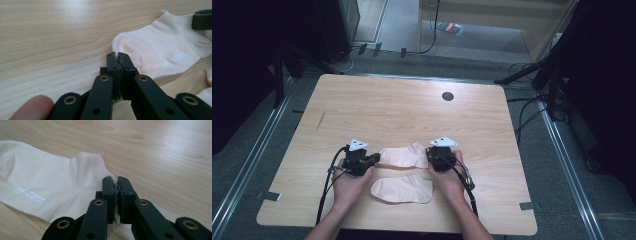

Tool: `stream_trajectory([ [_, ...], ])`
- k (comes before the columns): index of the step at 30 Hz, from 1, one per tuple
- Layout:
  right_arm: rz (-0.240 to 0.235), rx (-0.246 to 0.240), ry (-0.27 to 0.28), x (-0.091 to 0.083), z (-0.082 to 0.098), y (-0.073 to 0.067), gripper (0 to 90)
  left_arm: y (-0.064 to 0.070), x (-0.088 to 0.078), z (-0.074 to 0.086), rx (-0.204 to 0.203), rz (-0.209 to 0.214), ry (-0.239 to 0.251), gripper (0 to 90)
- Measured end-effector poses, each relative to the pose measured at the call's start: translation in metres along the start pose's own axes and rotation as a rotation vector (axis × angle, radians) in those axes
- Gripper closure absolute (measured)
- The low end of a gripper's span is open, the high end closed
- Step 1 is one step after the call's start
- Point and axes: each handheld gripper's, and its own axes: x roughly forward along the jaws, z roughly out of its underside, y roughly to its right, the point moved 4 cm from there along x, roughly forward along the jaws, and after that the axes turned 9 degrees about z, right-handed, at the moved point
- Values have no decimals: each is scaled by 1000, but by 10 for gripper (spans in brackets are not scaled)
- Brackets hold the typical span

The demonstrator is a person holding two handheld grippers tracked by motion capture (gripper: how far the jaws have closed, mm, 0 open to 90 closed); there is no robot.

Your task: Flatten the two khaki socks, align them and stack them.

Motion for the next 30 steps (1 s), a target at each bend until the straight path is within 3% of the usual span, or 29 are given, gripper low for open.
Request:
stream_trajectory([
  [17, -37, 50, 75, -40, -12, 3, 859, 12, -28, -6, 37, 51, 54, 895],
  [30, -61, 63, 79, -65, -1, 1, 859, 27, -48, 0, 70, 86, 81, 895],
])
